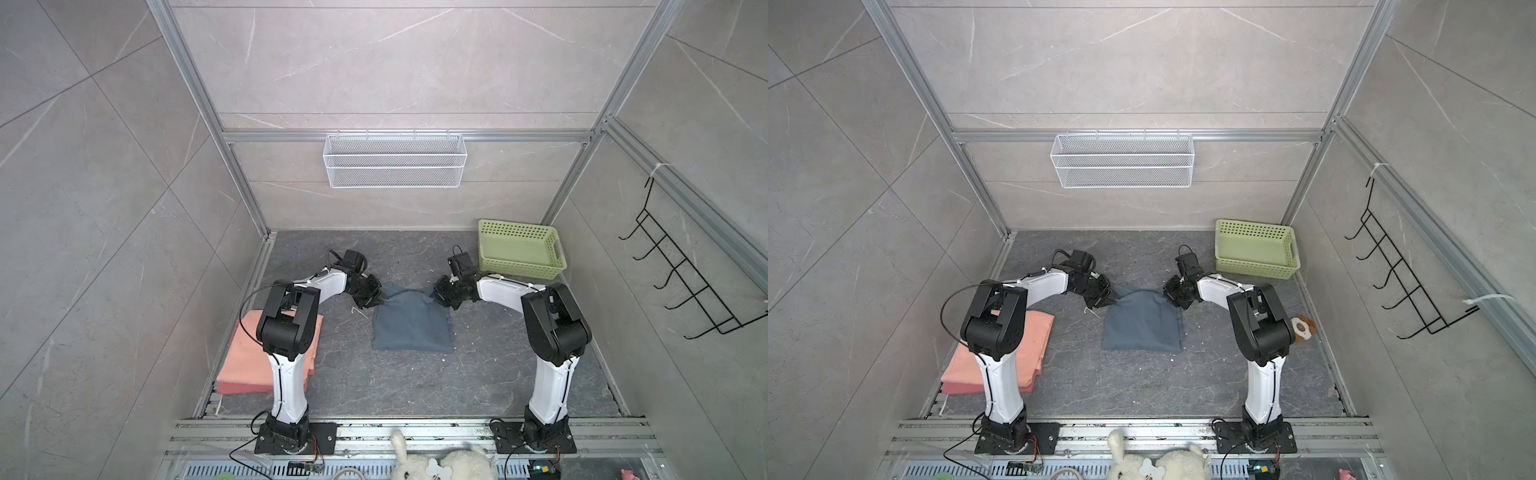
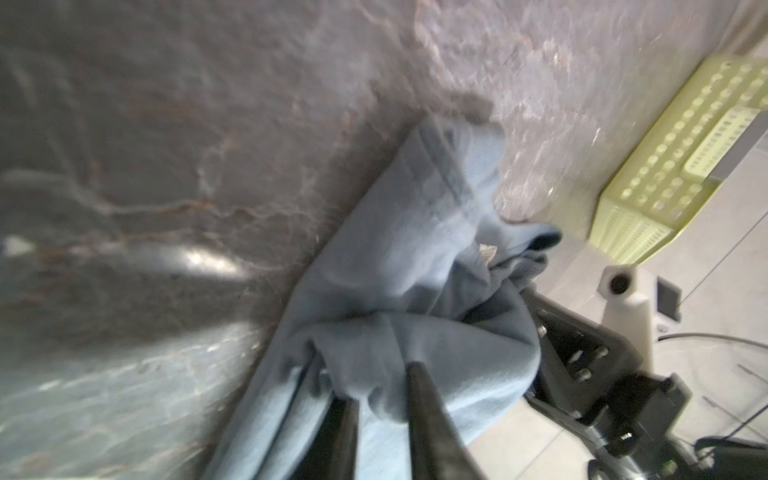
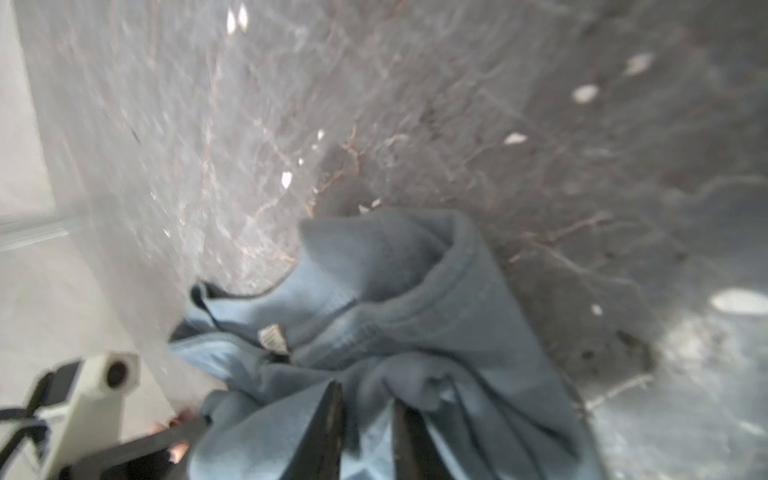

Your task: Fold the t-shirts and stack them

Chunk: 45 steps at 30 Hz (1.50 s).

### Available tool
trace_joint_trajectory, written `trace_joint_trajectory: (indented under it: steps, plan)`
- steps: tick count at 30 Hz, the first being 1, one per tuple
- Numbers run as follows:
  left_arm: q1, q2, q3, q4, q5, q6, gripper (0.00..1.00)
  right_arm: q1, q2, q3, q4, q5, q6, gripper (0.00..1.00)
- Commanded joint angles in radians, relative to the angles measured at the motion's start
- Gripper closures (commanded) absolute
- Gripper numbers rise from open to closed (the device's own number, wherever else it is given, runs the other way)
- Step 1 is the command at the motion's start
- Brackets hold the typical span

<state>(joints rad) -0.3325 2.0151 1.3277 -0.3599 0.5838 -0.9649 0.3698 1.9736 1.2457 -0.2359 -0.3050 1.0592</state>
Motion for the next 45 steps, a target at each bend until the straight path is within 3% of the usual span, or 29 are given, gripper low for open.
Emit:
trace_joint_trajectory:
  steps: [1, 9, 14, 17, 26, 28, 32, 33, 35, 39, 41, 45]
  plan:
    - [0.007, 0.001, 0.042, 0.029, 0.035, -0.008, 1.0, 0.003, 0.011, 0.034, -0.035, -0.011, -0.023, 0.89]
    - [0.007, -0.193, -0.022, -0.006, 0.041, 0.016, 1.0, 0.002, -0.173, -0.032, -0.071, -0.029, -0.087, 0.94]
    - [0.007, -0.312, -0.06, 0.085, 0.083, -0.074, 1.0, 0.002, -0.323, -0.065, -0.098, -0.004, -0.096, 0.94]
    - [0.007, -0.266, -0.009, 0.098, 0.09, -0.074, 1.0, -0.02, -0.309, -0.049, -0.106, 0.014, -0.099, 0.93]
    - [0.013, 0.075, 0.232, 0.108, 0.155, -0.036, 1.0, -0.068, -0.017, 0.092, -0.01, 0.011, -0.065, 0.92]
    - [0.019, 0.127, 0.287, 0.085, 0.133, -0.024, 0.93, -0.077, 0.026, 0.108, 0.025, 0.01, -0.047, 0.91]
    - [0.041, 0.192, 0.341, 0.17, 0.172, -0.063, 0.54, -0.1, 0.067, 0.12, 0.053, 0.027, 0.001, 0.88]
    - [0.045, 0.195, 0.345, 0.179, 0.174, -0.065, 0.5, -0.104, 0.062, 0.113, 0.059, 0.032, 0.006, 0.86]
    - [0.057, 0.187, 0.348, 0.187, 0.165, -0.06, 0.42, -0.115, 0.047, 0.099, 0.063, 0.039, 0.012, 0.71]
    - [0.088, 0.138, 0.313, 0.183, 0.141, -0.035, 0.34, -0.126, -0.008, 0.053, 0.098, 0.056, -0.002, 0.51]
    - [0.097, 0.099, 0.294, 0.151, 0.113, -0.002, 0.28, -0.121, -0.039, 0.051, 0.089, 0.058, -0.028, 0.49]
    - [0.085, 0.029, 0.294, 0.013, 0.053, 0.1, 0.26, -0.086, -0.106, 0.048, 0.041, 0.074, -0.086, 0.48]
